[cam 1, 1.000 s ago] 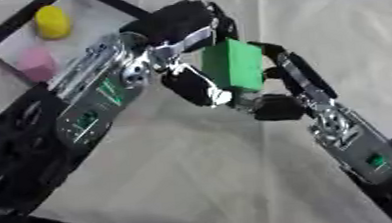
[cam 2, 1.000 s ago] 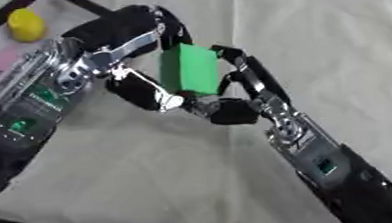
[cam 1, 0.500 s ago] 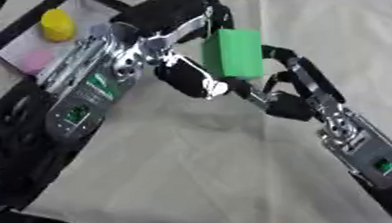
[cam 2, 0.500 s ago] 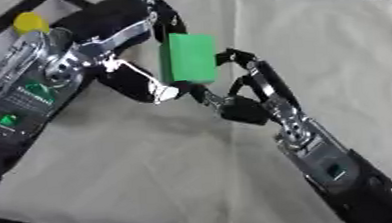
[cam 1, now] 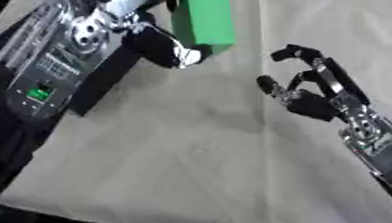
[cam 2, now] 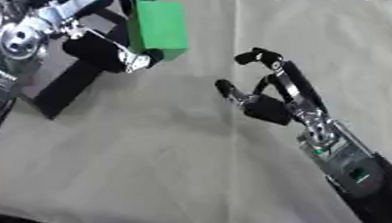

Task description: Pick up the objects with one hand, pass them to the other hand, and then place them into the box on the other side of the table.

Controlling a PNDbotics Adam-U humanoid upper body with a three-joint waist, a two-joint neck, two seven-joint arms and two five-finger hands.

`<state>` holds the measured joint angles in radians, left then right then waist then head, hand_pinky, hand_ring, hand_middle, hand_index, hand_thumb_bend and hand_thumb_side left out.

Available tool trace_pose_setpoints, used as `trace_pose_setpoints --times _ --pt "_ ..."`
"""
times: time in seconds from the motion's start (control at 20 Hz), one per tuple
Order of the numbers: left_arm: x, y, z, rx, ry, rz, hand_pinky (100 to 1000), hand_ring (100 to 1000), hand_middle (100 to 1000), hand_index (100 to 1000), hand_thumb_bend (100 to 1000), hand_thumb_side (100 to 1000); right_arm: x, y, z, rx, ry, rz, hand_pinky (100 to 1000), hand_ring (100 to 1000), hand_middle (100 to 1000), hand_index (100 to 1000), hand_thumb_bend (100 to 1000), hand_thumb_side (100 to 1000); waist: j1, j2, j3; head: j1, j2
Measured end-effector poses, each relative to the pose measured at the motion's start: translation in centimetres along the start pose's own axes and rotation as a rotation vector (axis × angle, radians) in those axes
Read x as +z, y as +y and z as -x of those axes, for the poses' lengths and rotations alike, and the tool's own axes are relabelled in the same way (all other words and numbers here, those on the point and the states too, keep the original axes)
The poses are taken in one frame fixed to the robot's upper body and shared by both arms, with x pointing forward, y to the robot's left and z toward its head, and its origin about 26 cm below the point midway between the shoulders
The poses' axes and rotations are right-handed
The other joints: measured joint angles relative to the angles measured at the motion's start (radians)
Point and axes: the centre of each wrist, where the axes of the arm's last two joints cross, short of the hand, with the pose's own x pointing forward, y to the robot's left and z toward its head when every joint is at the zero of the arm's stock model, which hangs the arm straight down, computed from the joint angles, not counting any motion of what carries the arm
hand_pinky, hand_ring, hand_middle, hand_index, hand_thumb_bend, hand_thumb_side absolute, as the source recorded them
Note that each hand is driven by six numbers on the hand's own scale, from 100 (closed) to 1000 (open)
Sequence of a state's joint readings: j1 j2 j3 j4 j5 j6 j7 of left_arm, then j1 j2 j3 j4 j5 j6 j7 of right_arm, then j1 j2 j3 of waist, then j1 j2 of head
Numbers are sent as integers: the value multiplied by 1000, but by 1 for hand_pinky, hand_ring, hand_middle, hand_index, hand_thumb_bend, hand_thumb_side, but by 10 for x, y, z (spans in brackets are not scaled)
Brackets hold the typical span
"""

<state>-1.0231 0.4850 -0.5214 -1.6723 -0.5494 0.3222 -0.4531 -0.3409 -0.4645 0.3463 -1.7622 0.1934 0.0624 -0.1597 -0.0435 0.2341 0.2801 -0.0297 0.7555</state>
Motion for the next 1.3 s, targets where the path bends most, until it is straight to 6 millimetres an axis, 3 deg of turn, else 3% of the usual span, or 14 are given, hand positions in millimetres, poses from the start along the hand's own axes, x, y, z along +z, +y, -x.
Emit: trace_pose_setpoints --times 0.2,0.45,0.75,0.85,0.95,1.3 --pt "11 7 25 16 85 -17 841 594 475 382 201 145 11 -6 -4 2 -2 11 432 969 705 744 501 324 -3 -7 -20 21 3" --pt "29 13 57 29 184 -28 849 593 475 381 183 145 26 -17 -15 11 -10 39 422 949 680 717 544 252 -17 -7 -46 61 2" --pt "48 17 87 51 279 -48 860 592 474 378 154 147 38 -26 -20 14 -15 86 366 907 624 659 589 161 -28 -7 -71 119 -23" --pt "54 18 96 61 305 -51 865 590 473 376 133 149 40 -29 -17 7 -11 115 342 890 604 648 560 164 -31 -6 -77 136 -36" --pt "59 17 104 75 330 -53 873 586 471 373 100 150 42 -33 -16 -5 -10 150 285 841 547 574 545 175 -35 -5 -82 149 -48" --pt "72 22 128 120 403 -86 877 583 469 371 100 154 47 -50 -10 -44 -11 260 255 805 496 514 488 178 -43 12 -107 160 -91"
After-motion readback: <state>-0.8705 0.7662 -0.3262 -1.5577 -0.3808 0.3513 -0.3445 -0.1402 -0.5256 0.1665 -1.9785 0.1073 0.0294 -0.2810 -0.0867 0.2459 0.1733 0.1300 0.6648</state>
